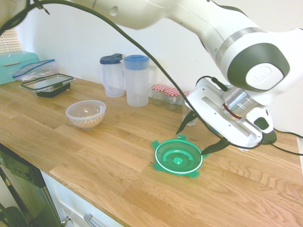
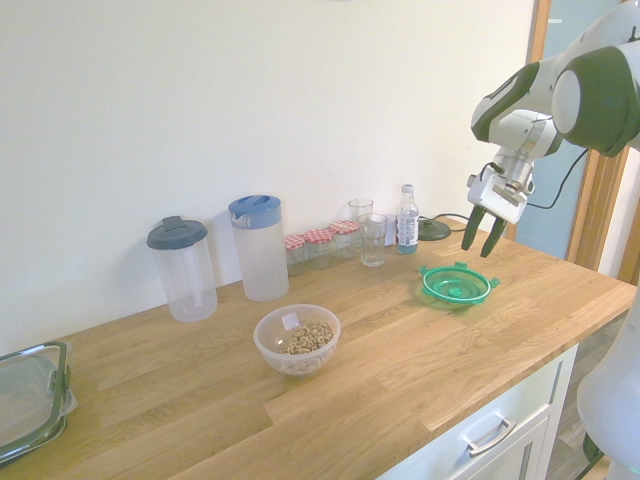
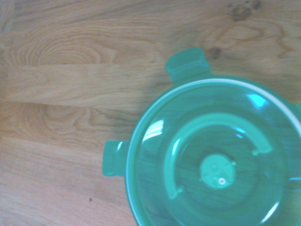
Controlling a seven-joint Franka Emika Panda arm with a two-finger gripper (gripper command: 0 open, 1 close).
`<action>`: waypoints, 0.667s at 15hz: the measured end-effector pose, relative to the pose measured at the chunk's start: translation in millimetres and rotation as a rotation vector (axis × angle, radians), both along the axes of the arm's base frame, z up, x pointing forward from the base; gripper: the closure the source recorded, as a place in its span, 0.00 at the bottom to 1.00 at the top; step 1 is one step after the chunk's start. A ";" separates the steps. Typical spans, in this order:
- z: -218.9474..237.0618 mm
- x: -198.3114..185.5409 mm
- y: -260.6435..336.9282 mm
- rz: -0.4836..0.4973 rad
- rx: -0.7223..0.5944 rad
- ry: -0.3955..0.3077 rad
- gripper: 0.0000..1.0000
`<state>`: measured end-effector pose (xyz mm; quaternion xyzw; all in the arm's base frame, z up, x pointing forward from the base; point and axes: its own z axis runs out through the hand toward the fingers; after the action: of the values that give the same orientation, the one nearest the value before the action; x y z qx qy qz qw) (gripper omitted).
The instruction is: Cover the lid of food container
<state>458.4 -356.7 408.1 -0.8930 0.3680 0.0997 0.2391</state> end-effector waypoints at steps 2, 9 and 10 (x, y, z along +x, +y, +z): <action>-13.9 3.0 -18.7 -0.016 0.018 0.010 0.00; -66.2 22.4 -38.1 -0.005 0.098 -0.008 0.00; -68.7 26.9 -31.7 0.006 0.114 -0.010 0.00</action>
<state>485.3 -388.4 339.5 -0.8796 0.3580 0.1166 0.2910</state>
